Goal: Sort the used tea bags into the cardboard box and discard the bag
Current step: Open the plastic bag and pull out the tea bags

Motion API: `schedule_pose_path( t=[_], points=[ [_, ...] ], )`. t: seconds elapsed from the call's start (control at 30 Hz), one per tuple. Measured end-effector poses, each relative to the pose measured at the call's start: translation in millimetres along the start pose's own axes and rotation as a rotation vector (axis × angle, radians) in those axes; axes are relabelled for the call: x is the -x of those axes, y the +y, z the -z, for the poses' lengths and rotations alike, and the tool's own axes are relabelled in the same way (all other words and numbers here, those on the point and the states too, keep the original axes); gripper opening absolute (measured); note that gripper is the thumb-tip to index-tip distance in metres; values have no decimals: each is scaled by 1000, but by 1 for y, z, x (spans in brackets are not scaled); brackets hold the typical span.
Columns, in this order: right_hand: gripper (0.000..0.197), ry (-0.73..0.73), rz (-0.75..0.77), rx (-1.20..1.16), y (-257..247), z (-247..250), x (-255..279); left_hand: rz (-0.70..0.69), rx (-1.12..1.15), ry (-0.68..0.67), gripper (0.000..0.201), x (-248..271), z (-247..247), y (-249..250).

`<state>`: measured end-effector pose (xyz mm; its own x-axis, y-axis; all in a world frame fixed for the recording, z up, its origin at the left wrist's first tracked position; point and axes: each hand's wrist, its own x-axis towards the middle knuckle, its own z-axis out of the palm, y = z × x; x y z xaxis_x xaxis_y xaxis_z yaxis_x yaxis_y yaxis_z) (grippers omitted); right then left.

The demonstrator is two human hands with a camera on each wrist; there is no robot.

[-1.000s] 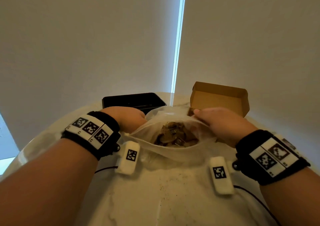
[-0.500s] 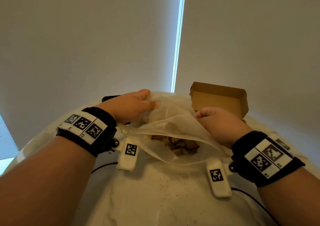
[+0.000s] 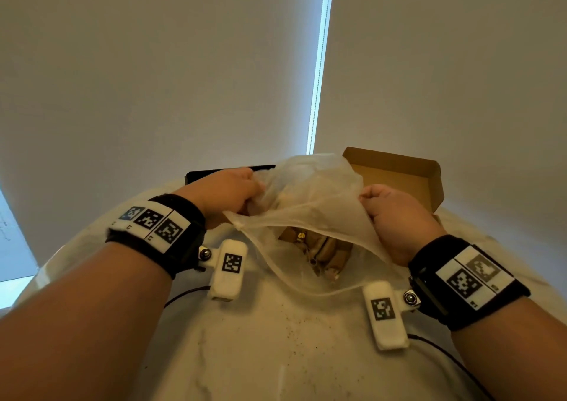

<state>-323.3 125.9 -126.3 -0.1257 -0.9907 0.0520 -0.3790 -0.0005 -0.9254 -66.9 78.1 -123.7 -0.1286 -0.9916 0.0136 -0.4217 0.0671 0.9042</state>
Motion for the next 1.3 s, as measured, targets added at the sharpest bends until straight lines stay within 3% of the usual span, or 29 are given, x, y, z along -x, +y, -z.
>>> schedule_pose_path(
  t=[0.1, 0.3, 0.37, 0.5, 0.6, 0.67, 0.77, 0.87, 0.93, 1.0, 1.07, 1.2, 1.3],
  points=[
    [19, 72, 17, -61, -1, 0, -1, -41, 134, 113, 17, -2, 0, 2],
    [21, 87, 26, 7, 1, -3, -2, 19, -10, 346, 25, -14, -6, 3],
    [21, 112, 20, -1, 4, -4, -4, 7, 12, 388, 37, -13, -6, 4],
    [19, 165, -6, -135, 9, -6, -9, -22, 77, 415, 52, -15, -6, -4],
    [16, 84, -33, -275, 10, -12, -10, 7, 199, 406, 48, -15, -10, -7],
    [16, 2, -14, -281, 10, -15, -9, 11, 227, 433, 40, -13, -13, -6],
    [32, -26, 28, -164, 10, -13, -10, 43, 224, 447, 42, -17, -14, -6],
    [37, 6, 39, -122, 10, -10, -10, 121, 234, 383, 56, -13, -8, -2],
    [34, 39, 42, -103, 10, -9, -10, 174, 237, 266, 69, -5, -5, 1],
    [26, 57, 38, -96, 10, -9, -10, 216, 159, 125, 85, 1, -6, 4],
    [16, 82, 36, -108, 12, -11, -11, 249, 24, 67, 92, 1, -11, 3],
    [13, 107, -12, -198, 18, -18, -19, 159, -155, -47, 42, -3, -20, -1],
    [16, 102, -37, -184, 22, -25, -23, 98, -450, 93, 30, -1, -27, 9]
  ],
)
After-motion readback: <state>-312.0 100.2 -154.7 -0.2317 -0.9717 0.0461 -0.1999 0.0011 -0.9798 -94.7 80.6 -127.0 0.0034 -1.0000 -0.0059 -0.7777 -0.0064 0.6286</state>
